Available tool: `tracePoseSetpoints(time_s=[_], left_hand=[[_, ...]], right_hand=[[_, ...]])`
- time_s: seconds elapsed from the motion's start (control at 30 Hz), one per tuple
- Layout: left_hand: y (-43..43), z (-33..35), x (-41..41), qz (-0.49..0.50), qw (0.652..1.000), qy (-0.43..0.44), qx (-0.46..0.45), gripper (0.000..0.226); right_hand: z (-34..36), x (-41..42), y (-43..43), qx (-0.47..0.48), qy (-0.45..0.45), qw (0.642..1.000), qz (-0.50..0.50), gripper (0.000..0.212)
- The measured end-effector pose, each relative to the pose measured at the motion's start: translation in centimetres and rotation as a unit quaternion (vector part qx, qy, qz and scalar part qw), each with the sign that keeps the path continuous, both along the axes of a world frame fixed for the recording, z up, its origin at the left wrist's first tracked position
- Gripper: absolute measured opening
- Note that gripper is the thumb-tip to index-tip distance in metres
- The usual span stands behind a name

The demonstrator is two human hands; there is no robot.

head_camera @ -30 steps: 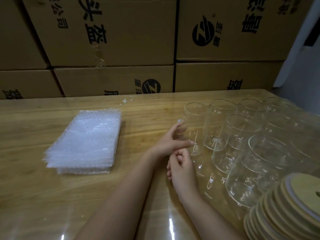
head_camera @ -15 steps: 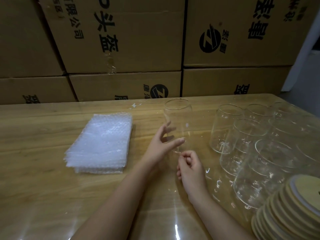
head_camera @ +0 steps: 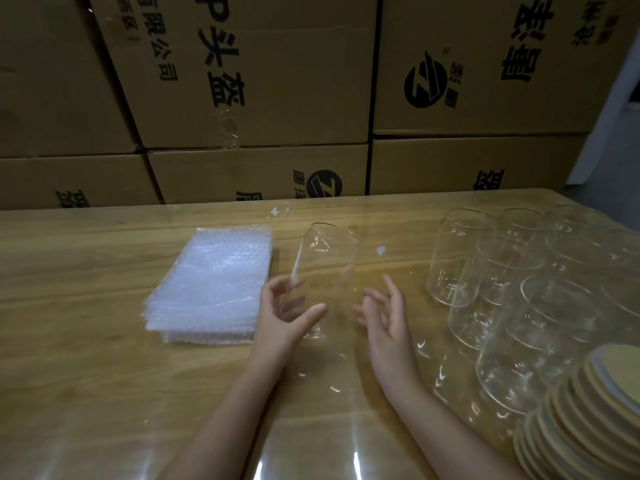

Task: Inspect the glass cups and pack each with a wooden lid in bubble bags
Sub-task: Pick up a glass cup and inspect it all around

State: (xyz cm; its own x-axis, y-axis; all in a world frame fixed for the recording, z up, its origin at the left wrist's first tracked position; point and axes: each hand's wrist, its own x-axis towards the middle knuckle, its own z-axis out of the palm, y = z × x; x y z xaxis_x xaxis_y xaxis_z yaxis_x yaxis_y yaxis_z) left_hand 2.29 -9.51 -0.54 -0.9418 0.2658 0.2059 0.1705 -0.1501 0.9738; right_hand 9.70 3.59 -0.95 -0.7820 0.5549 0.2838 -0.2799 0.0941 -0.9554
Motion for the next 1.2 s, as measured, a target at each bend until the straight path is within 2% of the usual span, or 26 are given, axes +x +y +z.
tracePoseSetpoints(time_s=[0.07, 0.17, 0.23, 0.33, 0.37, 0.43, 0.5, 0.6, 0.7, 0.8, 0.97, 1.1, 1.2], left_hand=[[0.0, -0.1, 0.1, 0.006, 1.000, 0.008, -0.004, 0.070], [0.0, -0.1, 0.0, 0.009, 1.000, 0.018, -0.020, 0.066], [-0.2, -0.1, 0.0, 0.017, 0.998, 0.043, -0.052, 0.068], [-0.3, 0.0, 0.1, 0.013, 0.995, 0.069, -0.066, 0.067], [-0.3, 0.1, 0.1, 0.013, 0.996, 0.065, -0.054, 0.069], [-0.2, 0.2, 0.0, 0.024, 0.998, 0.049, -0.015, 0.077], [-0.1, 0.2, 0.0, 0.014, 0.999, 0.003, 0.045, 0.088], [0.1, 0.6, 0.3, -0.057, 0.977, -0.141, 0.150, 0.101], [0.2, 0.6, 0.2, -0.069, 0.967, -0.192, 0.152, 0.073], [0.4, 0.5, 0.2, -0.043, 0.977, -0.159, 0.135, 0.061], [0.5, 0.7, 1.0, 0.032, 0.993, -0.065, 0.092, 0.066], [0.7, 0.7, 1.7, 0.056, 0.996, 0.017, 0.060, 0.052], [0.8, 0.7, 2.0, 0.052, 0.997, 0.050, 0.040, 0.052]], right_hand=[[0.6, -0.2, 0.2, 0.026, 0.006, 0.999, 0.023, 0.050], [2.0, -0.9, 1.1, 0.069, 0.030, 0.996, 0.046, 0.056], [2.5, -1.2, 1.7, 0.085, 0.045, 0.994, 0.044, 0.051], [2.0, -1.4, 2.1, 0.059, 0.062, 0.996, 0.027, 0.037], [1.8, -1.4, 2.1, 0.038, 0.064, 0.997, 0.023, 0.038], [1.5, -1.5, 1.8, -0.012, 0.069, 0.997, 0.012, 0.057], [1.4, -1.7, 1.4, -0.045, 0.076, 0.996, 0.004, 0.072], [1.1, -1.6, 1.0, -0.067, 0.093, 0.993, 0.004, 0.072], [0.5, -1.4, 0.9, -0.060, 0.089, 0.994, 0.011, 0.059], [0.0, -1.3, 0.9, -0.024, 0.065, 0.998, 0.009, 0.035], [-0.7, -1.3, 1.4, 0.019, 0.039, 0.999, -0.024, 0.035], [-0.9, -1.5, 1.4, 0.020, 0.060, 0.997, -0.049, 0.029], [-0.6, -1.5, 1.2, 0.024, 0.087, 0.995, -0.050, 0.035]])
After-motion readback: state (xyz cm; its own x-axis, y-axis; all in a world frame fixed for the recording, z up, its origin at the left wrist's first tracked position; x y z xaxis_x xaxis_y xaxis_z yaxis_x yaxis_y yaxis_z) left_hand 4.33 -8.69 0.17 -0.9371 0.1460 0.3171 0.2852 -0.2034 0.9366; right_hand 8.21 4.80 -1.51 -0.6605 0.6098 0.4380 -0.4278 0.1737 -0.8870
